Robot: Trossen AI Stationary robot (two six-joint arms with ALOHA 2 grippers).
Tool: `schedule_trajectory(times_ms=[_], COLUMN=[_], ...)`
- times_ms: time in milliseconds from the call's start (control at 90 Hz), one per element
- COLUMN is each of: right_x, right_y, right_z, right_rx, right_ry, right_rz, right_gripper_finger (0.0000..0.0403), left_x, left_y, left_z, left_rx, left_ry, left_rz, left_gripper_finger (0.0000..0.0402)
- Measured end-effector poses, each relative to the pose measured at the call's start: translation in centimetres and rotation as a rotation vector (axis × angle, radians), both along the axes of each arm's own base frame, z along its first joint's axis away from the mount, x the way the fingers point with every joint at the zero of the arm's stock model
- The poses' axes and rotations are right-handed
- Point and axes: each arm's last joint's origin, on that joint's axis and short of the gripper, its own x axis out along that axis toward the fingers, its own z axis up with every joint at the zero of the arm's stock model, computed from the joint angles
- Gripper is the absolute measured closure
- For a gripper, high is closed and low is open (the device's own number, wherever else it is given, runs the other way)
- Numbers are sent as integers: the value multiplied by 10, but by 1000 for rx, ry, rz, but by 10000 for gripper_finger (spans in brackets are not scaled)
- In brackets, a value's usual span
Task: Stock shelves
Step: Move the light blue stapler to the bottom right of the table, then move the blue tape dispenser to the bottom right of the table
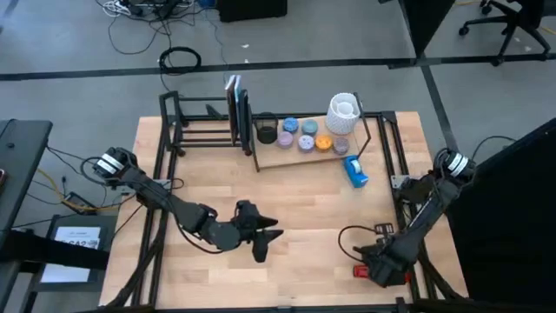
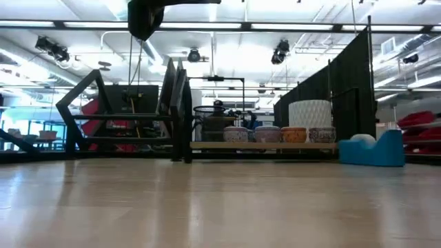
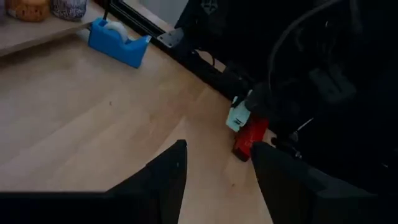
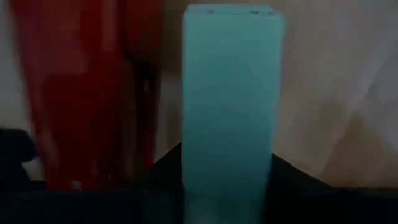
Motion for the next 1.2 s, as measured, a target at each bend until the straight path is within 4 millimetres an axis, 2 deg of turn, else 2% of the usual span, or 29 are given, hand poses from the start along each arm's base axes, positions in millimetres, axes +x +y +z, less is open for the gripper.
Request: schedule_trajectory(times_ms=[222, 322, 433, 522, 644, 744, 844, 922, 1056, 1200], right_x=[-8, -9, -5, -1, 1, 5, 9, 11, 7, 10], right_y=[4, 3, -1, -12, -40, -73, -104, -127, -167, -198], right_z=[-1, 1, 18, 35, 61, 78, 85, 82, 67, 46], right_rx=[2, 26, 70, 72, -38, -192, -222, -211, -269, -268], right_ry=[2, 31, 15, -3, -115, -262, -376, -415, -353, -355], right_rz=[56, 94, 110, 97, -17, -325, -541, -660, -811, -920], right_gripper_finger=[281, 266, 237, 211, 181, 164, 139, 112, 67, 33], left_x=[3, 3, 3, 3, 3, 3, 3, 3, 3, 3], left_y=[6, 6, 6, 6, 6, 6, 6, 6, 6, 6], left_z=[0, 0, 0, 0, 0, 0, 0, 0, 0, 0], left_rx=[3, 3, 3, 3, 2, 1, 1, 1, 2, 2], left_ry=[3, 3, 3, 3, 3, 3, 3, 3, 3, 3], left_rz=[20, 19, 18, 18, 19, 18, 18, 19, 18, 18], left_gripper_finger=[238, 238, 238, 238, 238, 238, 238, 238, 238, 238])
